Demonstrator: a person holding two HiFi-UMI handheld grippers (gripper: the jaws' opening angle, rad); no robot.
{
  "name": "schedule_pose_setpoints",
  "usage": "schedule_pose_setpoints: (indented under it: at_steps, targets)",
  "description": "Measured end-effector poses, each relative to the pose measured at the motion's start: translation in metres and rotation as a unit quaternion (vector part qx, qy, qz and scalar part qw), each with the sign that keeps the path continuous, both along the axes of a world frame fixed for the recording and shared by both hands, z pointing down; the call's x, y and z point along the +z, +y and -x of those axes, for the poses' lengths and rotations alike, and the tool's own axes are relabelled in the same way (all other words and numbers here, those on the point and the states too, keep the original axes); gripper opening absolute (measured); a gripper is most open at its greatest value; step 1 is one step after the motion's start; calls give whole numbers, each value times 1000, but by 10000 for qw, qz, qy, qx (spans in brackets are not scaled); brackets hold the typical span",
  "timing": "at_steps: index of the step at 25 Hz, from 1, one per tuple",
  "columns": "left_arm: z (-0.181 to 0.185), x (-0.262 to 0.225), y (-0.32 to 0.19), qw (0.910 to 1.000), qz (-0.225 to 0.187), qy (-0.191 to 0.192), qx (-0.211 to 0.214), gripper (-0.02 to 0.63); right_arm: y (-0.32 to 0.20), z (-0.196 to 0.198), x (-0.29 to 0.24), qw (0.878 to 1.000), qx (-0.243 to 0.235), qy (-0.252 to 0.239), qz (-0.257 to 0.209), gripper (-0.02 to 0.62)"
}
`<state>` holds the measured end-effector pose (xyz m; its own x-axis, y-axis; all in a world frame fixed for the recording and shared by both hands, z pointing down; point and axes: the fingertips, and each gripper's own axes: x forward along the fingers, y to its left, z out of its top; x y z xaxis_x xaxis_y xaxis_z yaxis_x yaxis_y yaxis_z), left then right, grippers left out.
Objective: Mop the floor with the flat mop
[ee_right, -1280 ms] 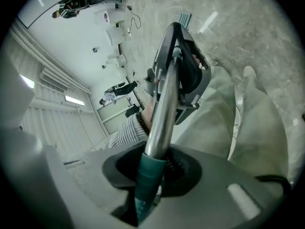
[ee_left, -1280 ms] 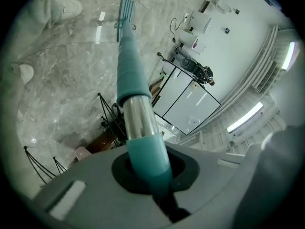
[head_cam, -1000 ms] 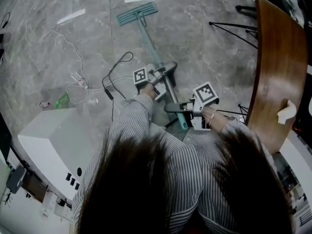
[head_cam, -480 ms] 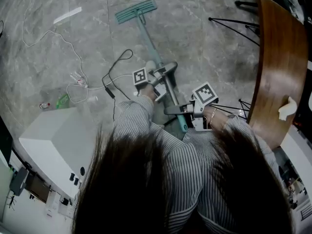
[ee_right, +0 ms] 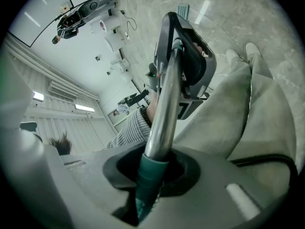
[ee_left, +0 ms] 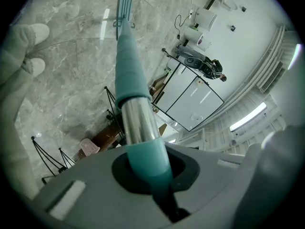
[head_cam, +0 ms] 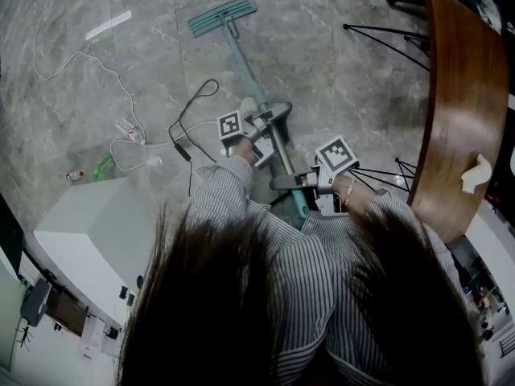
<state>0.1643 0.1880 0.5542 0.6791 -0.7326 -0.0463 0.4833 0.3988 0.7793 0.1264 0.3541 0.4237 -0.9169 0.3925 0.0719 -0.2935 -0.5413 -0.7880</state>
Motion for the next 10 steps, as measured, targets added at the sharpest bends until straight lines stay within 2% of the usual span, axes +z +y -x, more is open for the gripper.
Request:
schedule_pose_setpoints:
  at_steps: [10]
  targets:
    - [0, 5, 7, 10000, 44, -7, 61, 3, 6, 1, 4, 10000, 65, 0, -54, 69]
